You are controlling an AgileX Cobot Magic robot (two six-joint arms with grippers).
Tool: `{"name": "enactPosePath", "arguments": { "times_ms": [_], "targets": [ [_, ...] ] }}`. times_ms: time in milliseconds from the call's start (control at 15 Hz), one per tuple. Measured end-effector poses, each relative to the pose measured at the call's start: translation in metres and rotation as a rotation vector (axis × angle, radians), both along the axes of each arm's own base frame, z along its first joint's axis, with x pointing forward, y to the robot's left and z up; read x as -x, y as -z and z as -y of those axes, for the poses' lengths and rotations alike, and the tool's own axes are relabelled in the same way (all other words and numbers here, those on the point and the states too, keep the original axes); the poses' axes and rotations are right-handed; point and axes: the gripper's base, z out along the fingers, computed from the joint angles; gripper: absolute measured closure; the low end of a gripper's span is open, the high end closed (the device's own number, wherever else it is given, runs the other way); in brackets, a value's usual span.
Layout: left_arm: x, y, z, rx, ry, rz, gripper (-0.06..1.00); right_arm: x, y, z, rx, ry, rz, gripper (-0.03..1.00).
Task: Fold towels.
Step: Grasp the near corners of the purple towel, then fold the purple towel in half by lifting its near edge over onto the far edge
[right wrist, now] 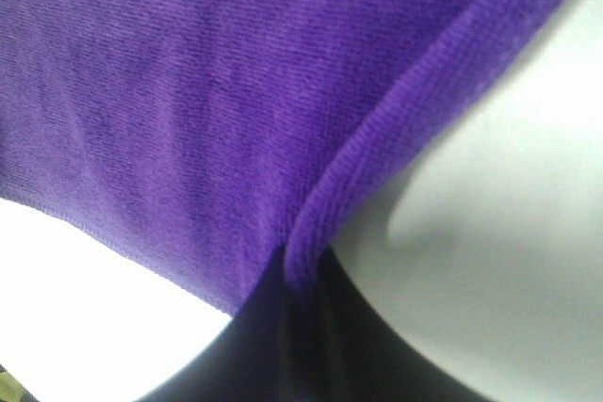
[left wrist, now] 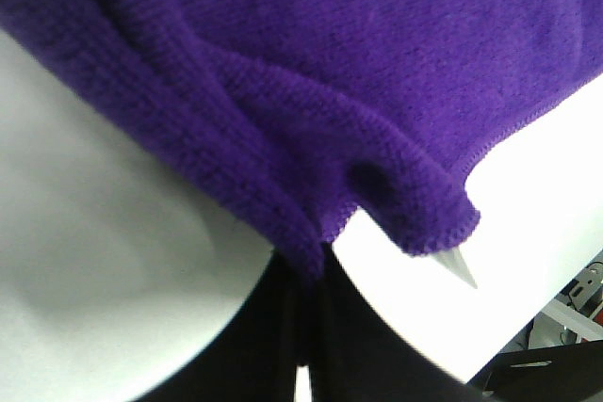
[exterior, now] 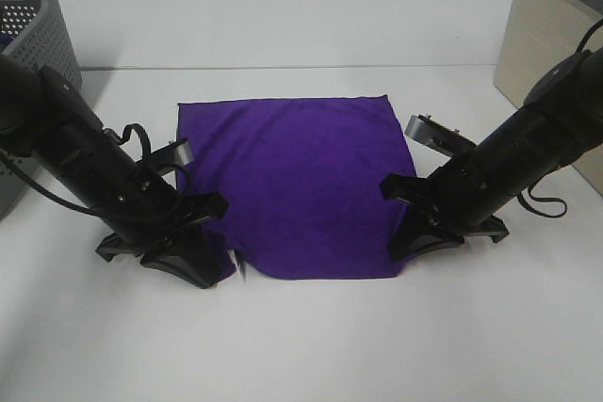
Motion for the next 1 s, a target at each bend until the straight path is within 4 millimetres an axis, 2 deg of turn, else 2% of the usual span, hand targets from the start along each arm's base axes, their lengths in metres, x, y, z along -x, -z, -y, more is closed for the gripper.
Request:
{"name": "enactPosePath", "arguments": {
  "times_ms": [267, 467, 800, 1000],
  "targets": [
    [0.0, 0.0, 0.0, -0.001, 0.0, 0.001, 0.94, 0.0, 0.0, 0.0, -0.001, 0.001, -0.003, 0.96],
    [-0.002, -0.003, 0.0, -0.008, 0.026, 0.01, 0.94, 0.001, -0.008, 0.002, 0.013, -0.011, 0.016, 0.96],
    [-0.015, -0.024, -0.008, -0.137, 0.092, 0.12, 0.94, 0.0, -0.03, 0.002, 0.006, -0.008, 0.076, 0.96],
    [-0.026, -0.049, -0.005, -0.124, 0.102, 0.179, 0.94, 0.0, -0.034, 0.001, -0.01, 0.012, 0.075, 0.96]
  ]
}}
